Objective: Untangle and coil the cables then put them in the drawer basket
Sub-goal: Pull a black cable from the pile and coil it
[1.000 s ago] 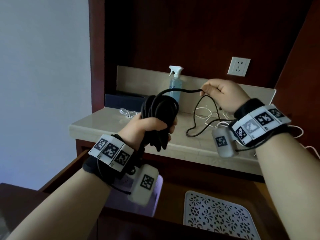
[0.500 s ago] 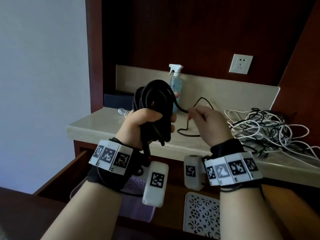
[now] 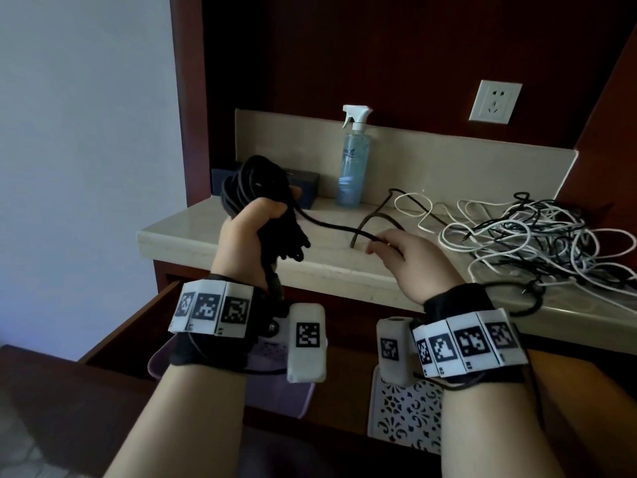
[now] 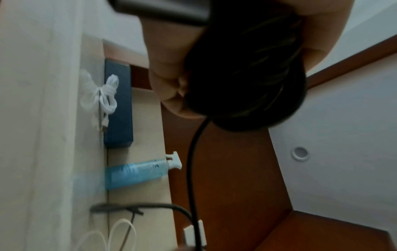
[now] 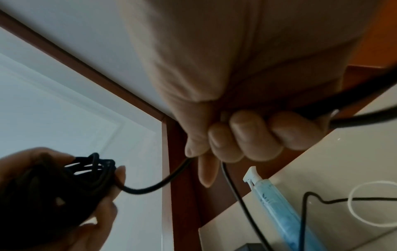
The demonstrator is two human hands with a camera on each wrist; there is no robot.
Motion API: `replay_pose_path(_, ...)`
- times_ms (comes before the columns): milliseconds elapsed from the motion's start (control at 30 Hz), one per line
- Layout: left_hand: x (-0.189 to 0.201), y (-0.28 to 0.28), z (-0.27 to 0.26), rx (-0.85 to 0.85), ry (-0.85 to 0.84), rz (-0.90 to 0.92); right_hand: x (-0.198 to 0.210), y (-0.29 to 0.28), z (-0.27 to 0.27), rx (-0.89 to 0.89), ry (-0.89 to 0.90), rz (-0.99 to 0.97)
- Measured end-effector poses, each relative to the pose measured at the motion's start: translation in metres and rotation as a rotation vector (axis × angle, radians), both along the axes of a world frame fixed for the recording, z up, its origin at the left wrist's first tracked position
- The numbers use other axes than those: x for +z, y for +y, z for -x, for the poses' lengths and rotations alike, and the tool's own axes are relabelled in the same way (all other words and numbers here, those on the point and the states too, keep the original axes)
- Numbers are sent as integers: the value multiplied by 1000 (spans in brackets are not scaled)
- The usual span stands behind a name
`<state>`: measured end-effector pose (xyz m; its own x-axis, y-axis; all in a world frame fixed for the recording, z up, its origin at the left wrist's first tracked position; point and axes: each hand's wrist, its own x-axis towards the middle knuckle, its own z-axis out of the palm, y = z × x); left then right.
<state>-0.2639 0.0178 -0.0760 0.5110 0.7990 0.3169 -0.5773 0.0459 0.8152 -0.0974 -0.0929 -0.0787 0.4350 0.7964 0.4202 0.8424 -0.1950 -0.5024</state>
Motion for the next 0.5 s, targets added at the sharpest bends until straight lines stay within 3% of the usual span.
replay_pose_path(200,-3,8,2,11,-22,40,4,-5,1,0,-1,11)
replay_pose_path(300,-2,9,3,-17,-180,104,5,-4,3,-22,-27,38)
replay_pose_path(500,-7,25,12,146,-206,139,5,-9,7,24,-40,89)
